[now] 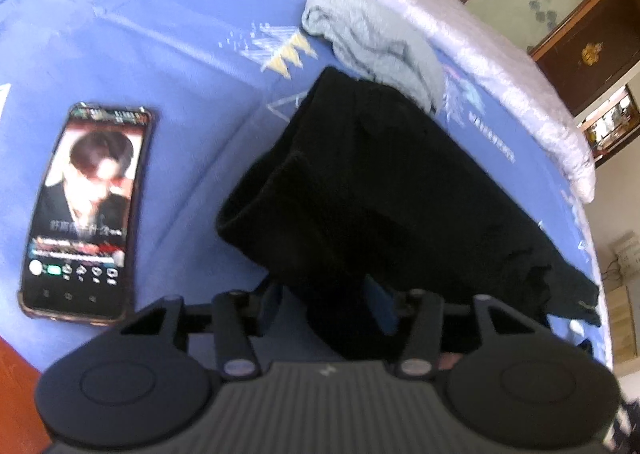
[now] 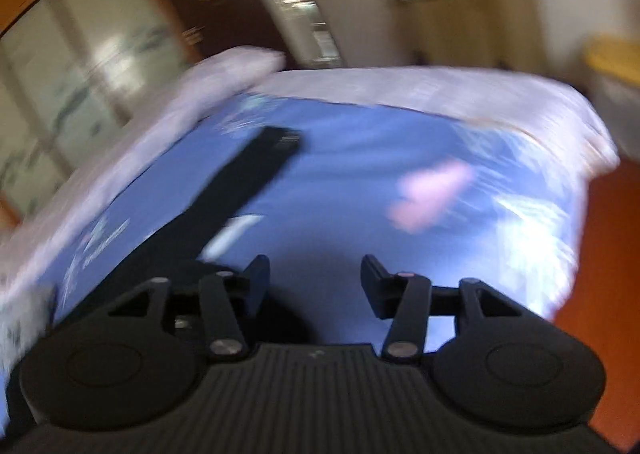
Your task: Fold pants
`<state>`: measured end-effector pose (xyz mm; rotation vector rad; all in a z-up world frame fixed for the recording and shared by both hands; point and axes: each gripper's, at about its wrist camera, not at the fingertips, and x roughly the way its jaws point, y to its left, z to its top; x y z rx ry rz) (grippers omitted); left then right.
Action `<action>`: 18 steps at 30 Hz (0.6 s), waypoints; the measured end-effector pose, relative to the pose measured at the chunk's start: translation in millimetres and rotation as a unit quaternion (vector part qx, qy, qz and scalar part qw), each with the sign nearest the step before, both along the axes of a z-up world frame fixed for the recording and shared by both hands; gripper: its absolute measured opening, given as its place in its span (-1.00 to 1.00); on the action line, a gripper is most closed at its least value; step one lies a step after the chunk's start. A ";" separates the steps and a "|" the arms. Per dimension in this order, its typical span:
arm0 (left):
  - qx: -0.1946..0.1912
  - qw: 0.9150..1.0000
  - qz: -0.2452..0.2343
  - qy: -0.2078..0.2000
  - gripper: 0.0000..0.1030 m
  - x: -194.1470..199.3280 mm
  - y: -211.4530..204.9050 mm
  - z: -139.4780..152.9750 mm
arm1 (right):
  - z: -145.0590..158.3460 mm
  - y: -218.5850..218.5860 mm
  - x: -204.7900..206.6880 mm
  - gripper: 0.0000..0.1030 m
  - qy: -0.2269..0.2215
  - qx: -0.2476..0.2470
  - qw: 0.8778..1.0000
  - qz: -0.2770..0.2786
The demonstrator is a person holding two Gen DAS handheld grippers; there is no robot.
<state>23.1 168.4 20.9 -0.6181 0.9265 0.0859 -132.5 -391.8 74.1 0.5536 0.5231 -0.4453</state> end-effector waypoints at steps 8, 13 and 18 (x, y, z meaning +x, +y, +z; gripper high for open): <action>-0.009 1.000 -0.018 0.018 -0.91 12.8 -11.9 -8.4 | -47.4 33.0 103.8 -0.91 0.157 -0.062 0.978 0.126; -0.010 1.000 -0.006 0.013 -0.91 2.5 -0.3 -4.3 | -13.0 -55.8 55.6 -0.86 0.049 -0.022 0.997 -0.061; -0.021 0.999 0.002 0.025 -0.87 -0.2 1.2 -12.2 | -18.3 -130.0 -19.3 0.22 0.032 0.051 0.974 -0.218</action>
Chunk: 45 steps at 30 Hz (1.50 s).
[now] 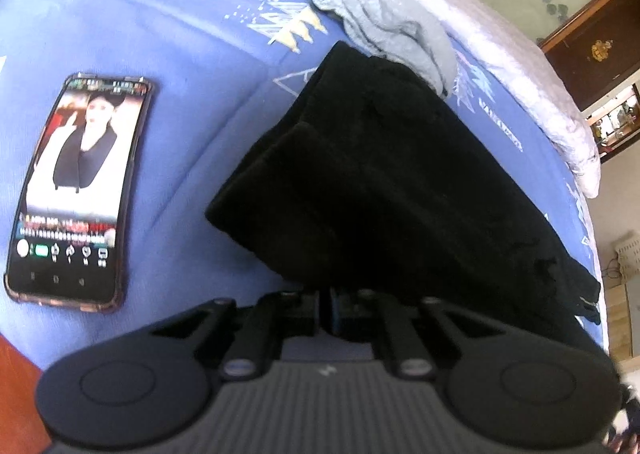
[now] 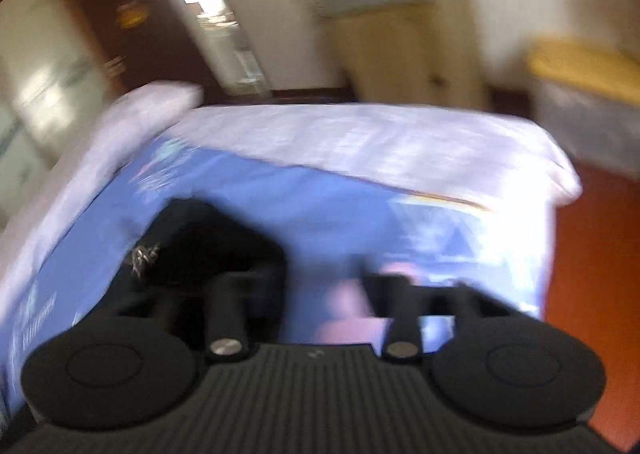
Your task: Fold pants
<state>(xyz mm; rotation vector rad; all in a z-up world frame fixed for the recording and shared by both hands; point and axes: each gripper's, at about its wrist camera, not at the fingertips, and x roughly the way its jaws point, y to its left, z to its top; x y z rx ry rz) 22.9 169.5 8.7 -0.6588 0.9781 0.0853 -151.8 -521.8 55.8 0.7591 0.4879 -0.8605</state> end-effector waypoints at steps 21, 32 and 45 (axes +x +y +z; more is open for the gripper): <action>-0.053 0.992 0.075 -0.087 -0.56 67.7 36.4 72.8 | -13.7 110.2 16.9 0.24 -0.054 0.067 0.984 0.156; -0.076 0.990 0.110 -0.034 0.09 14.0 70.8 20.4 | -23.4 111.6 21.4 0.24 -0.048 0.079 0.981 0.169; -0.115 0.991 0.065 0.013 -0.80 55.5 28.1 -28.9 | -38.3 97.9 32.9 0.26 -0.105 0.138 0.975 0.135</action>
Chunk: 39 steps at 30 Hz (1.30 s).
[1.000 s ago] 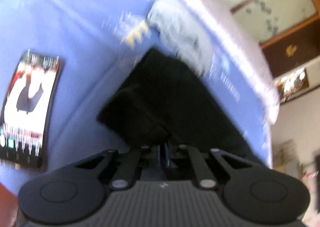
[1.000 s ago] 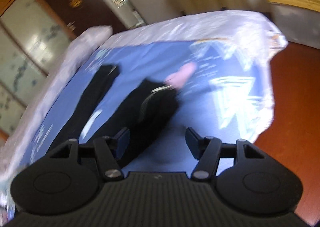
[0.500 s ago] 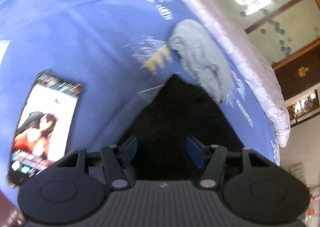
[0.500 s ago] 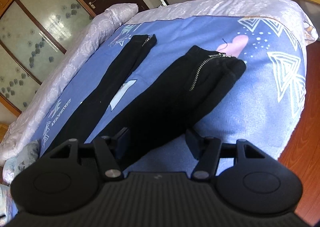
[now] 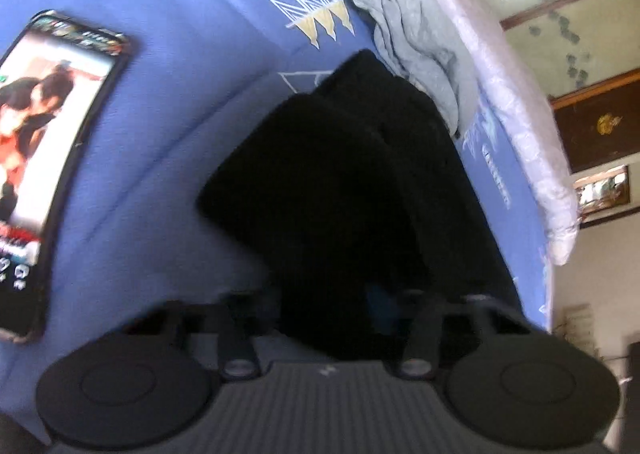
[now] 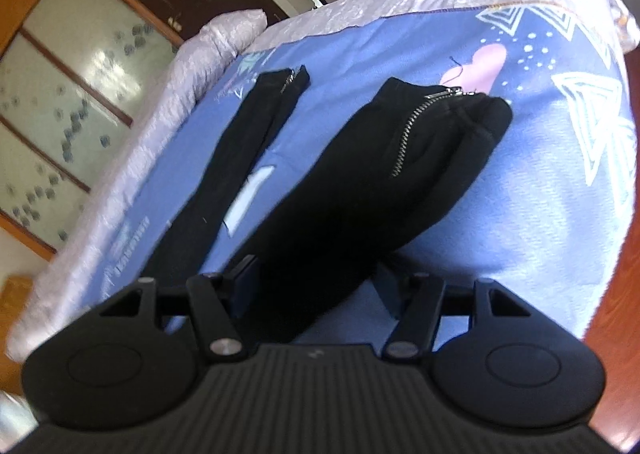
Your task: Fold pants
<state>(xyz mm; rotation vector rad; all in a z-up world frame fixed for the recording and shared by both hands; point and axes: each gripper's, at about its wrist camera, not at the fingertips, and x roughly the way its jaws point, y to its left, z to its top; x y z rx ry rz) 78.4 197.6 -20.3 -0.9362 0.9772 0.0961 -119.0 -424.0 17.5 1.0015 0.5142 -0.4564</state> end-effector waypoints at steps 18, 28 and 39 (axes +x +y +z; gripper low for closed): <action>0.013 0.995 -0.005 0.095 -0.82 -126.7 16.1 15.6 | 35.0 -2.0 -46.8 -0.78 0.065 -0.077 0.994 -0.039; 0.091 0.995 -0.014 0.030 -0.21 -129.5 35.1 68.6 | 40.6 -14.0 -95.0 -0.20 0.098 -0.076 0.986 -0.108; 0.182 0.974 -0.120 -0.064 0.79 28.0 5.0 67.3 | 50.2 28.8 -61.3 -0.20 0.079 -0.113 0.987 -0.080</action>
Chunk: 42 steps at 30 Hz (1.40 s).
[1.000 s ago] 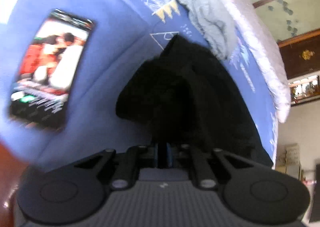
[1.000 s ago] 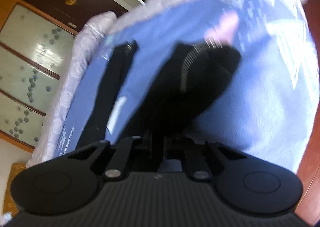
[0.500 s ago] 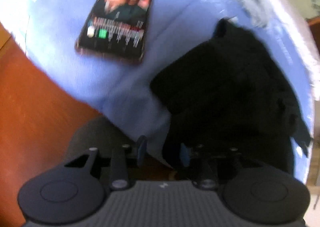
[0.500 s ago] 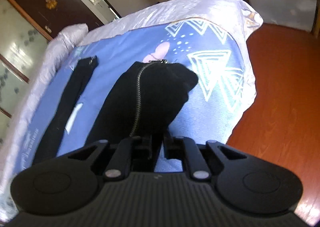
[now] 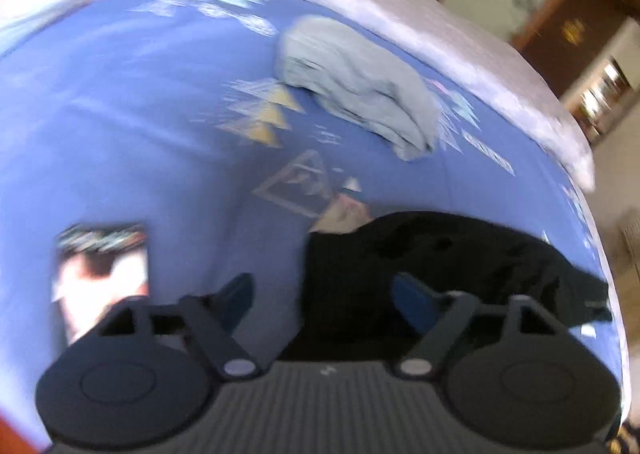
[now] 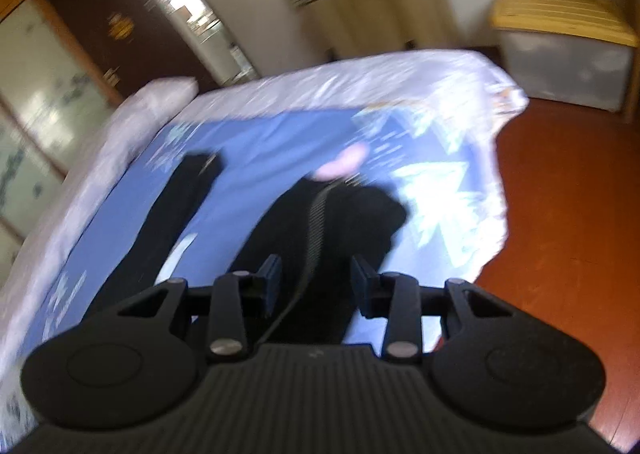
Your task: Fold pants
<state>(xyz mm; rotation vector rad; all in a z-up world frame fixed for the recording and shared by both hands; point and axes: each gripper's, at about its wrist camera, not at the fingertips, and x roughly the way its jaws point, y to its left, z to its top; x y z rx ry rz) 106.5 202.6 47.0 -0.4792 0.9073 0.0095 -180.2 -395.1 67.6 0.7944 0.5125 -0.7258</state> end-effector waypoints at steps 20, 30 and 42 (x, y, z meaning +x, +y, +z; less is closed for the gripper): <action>0.063 0.991 0.121 -0.002 -0.72 107.7 5.7 -24.7 | -19.4 51.2 70.7 -0.20 0.053 -0.027 0.993 0.104; -0.015 0.991 0.130 0.020 0.70 37.2 52.9 -5.9 | -8.2 43.7 43.7 -0.21 0.033 -0.032 0.994 0.099; -0.081 0.991 0.105 0.018 0.72 -100.4 46.4 -11.0 | -11.6 -35.0 -26.2 -0.19 -0.026 0.006 0.998 -0.051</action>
